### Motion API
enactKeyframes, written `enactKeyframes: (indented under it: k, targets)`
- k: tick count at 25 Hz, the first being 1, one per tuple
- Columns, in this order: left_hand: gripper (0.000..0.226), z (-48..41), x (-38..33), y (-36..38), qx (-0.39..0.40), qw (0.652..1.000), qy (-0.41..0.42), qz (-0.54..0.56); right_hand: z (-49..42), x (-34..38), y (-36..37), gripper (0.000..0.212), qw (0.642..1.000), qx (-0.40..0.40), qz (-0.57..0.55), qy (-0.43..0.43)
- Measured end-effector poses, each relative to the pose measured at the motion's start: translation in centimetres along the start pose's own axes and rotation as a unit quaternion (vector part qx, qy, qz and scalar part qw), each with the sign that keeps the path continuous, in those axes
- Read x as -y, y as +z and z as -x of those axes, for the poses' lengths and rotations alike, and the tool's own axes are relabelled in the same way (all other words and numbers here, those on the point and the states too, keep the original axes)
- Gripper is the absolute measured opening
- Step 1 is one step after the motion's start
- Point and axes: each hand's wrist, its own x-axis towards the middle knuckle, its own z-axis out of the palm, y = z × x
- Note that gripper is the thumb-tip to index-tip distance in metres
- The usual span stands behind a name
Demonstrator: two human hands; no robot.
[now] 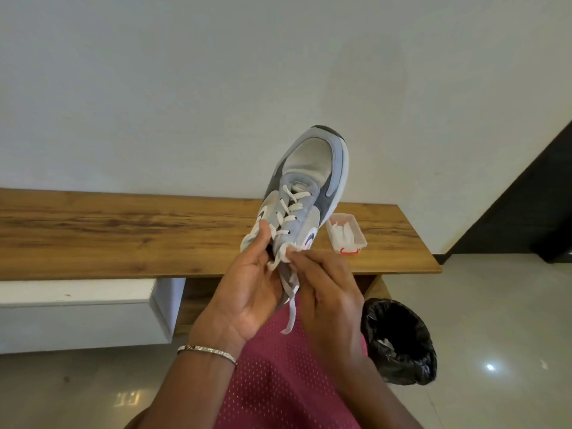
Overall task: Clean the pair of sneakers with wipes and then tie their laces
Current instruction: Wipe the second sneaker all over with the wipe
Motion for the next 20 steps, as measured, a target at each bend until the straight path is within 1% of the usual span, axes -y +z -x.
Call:
enactKeyframes:
  k: [1, 3, 4, 6, 8, 11, 14, 16, 18, 20]
  targets:
    - [0.053, 0.1, 0.1, 0.1, 0.001, 1.000, 0.002, 0.009, -0.6, -0.2, 0.1, 0.037, 1.000, 0.002, 0.007, -0.002]
    - [0.051, 0.2, 0.5, 0.1, 0.001, 1.000, -0.001, 0.024, -2.7, -1.3, 0.3, 0.026, 0.999, -0.006, 0.034, 0.003]
    - [0.050, 0.1, 0.7, 0.1, 0.005, 1.000, -0.002, 0.024, -3.9, -2.0, 0.3, 0.020, 0.999, -0.018, 0.050, 0.008]
    - [0.049, 0.0, 1.0, 0.1, 0.004, 1.000, 0.003, 0.019, -5.3, -2.9, 0.4, 0.016, 0.997, -0.041, 0.065, 0.016]
    - [0.048, -0.4, 1.0, -0.3, -0.003, 1.000, 0.009, 0.016, -4.6, -2.8, 0.6, 0.017, 0.998, -0.034, 0.047, 0.035]
    - [0.052, -0.9, 0.7, -1.1, -0.022, 0.999, -0.010, 0.021, -0.9, -1.2, 0.8, 0.016, 0.997, 0.005, 0.000, 0.083]
    - [0.055, -1.4, 1.0, -1.4, -0.043, 0.999, -0.016, 0.011, 0.1, -1.0, 0.8, 0.011, 0.992, 0.021, -0.029, 0.118]
    - [0.053, -1.5, 1.4, -1.1, -0.042, 0.999, -0.012, 0.019, -1.7, -2.2, 0.9, 0.008, 0.990, 0.004, -0.026, 0.135]
    - [0.049, -1.5, 1.9, -0.3, -0.034, 0.999, -0.007, 0.015, -3.9, -3.4, 0.8, 0.008, 0.989, -0.032, -0.019, 0.144]
    - [0.047, -1.4, 1.9, 0.2, -0.033, 0.999, -0.006, 0.018, -4.7, -3.8, 0.7, 0.008, 0.988, -0.050, -0.017, 0.143]
